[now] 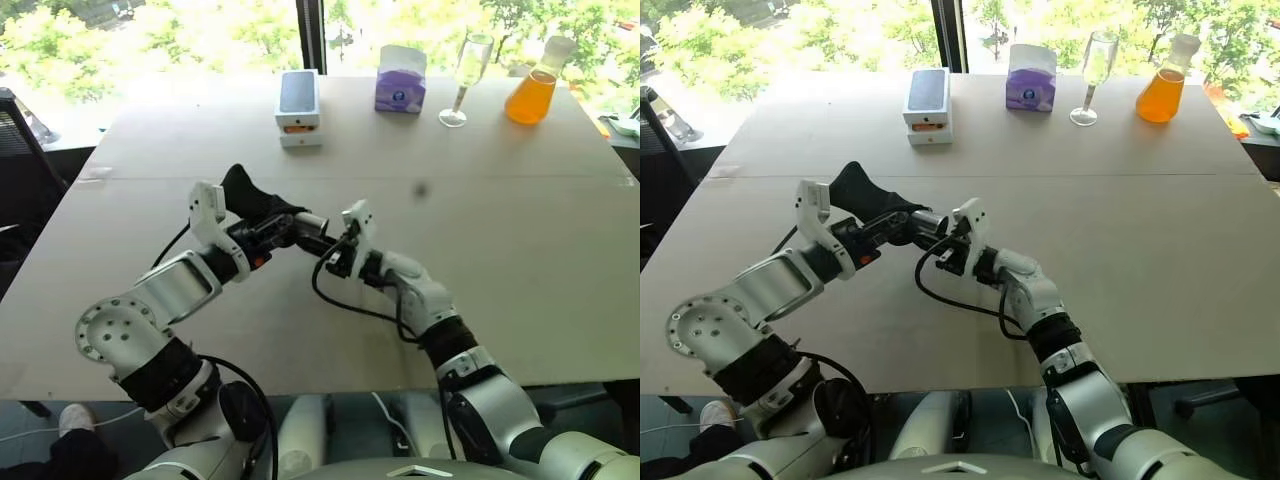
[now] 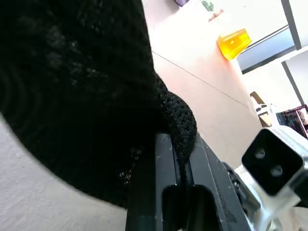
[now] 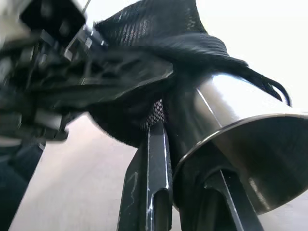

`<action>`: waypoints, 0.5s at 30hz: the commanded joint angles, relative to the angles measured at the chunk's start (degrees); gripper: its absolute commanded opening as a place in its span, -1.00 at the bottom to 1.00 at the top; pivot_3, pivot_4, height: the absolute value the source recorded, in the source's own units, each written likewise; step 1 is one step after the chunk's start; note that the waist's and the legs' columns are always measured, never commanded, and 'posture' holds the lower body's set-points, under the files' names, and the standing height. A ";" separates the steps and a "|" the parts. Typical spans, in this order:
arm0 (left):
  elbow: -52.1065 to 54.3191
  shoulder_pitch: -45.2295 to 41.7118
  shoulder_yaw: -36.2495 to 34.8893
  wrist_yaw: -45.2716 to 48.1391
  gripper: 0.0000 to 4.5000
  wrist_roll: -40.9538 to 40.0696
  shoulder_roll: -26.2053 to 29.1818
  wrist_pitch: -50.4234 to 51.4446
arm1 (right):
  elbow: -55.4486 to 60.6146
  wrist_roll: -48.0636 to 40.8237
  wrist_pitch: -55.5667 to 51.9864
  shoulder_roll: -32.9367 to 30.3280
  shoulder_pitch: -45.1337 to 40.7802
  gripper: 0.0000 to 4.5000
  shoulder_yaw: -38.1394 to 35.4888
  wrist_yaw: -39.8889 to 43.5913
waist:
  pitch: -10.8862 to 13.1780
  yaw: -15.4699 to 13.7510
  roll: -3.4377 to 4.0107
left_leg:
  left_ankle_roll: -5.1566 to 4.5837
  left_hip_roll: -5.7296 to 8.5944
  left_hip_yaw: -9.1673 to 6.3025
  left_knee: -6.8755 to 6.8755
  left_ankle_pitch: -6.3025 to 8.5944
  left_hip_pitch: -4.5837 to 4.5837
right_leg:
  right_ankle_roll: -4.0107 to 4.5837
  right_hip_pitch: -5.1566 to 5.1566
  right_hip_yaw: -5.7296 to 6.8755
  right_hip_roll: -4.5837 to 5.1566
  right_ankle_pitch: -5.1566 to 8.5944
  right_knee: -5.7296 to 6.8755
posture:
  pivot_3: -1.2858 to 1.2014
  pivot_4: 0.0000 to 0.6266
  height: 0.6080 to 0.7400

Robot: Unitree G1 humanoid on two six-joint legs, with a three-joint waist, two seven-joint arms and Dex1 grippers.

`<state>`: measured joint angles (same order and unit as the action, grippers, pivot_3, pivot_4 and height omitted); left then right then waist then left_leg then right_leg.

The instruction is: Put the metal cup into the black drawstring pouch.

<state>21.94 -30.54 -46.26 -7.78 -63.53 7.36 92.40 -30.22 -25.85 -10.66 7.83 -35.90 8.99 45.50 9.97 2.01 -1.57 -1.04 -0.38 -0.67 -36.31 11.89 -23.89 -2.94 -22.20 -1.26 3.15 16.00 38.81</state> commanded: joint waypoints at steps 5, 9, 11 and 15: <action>-2.97 -3.65 -0.09 -6.25 -1.00 -7.25 -2.67 -0.64 | 5.57 -1.25 -1.07 4.38 0.53 -0.93 0.80 -0.36 | 0.00 0.01 0.00 | -0.05 -0.01 0.01 0.00 0.03 0.00 | 0.00 -0.01 0.00 -0.01 0.00 0.00 | 0.03 -0.52 1.00; -4.61 -5.69 2.61 -10.17 -1.00 -11.07 -5.01 -2.90 | 5.06 2.50 2.13 4.15 -0.09 -0.93 3.84 0.00 | 0.00 0.04 0.00 | -0.04 0.01 0.04 0.00 0.02 -0.01 | 0.00 -0.01 -0.01 -0.04 0.00 0.00 | 0.03 -0.52 1.00; -5.56 -6.32 4.44 -12.83 -1.00 -14.29 -5.84 -4.88 | 4.42 4.73 4.50 3.87 -0.69 -0.93 5.39 -0.14 | 0.01 0.01 -0.01 | 0.06 0.01 0.03 0.00 -0.03 -0.02 | 0.00 -0.01 -0.01 -0.05 0.00 0.00 | 0.03 -0.52 1.00; -7.18 -5.88 9.06 -17.93 -1.00 -20.65 -5.68 -9.17 | 2.92 8.92 9.92 3.82 -2.01 -0.93 6.49 -1.69 | 0.01 -0.01 -0.01 | 0.06 0.01 0.03 0.00 -0.04 -0.02 | -0.01 -0.01 -0.02 -0.04 0.00 -0.01 | 0.03 -0.52 1.00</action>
<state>14.65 -35.58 -40.73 -24.21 -79.21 1.81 85.61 -27.67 -18.41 -3.58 7.79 -35.86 13.72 44.23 9.98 1.99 -1.59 -0.98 -0.38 -0.64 -36.31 11.86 -23.91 -2.94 -22.21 -1.28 3.11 16.00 38.81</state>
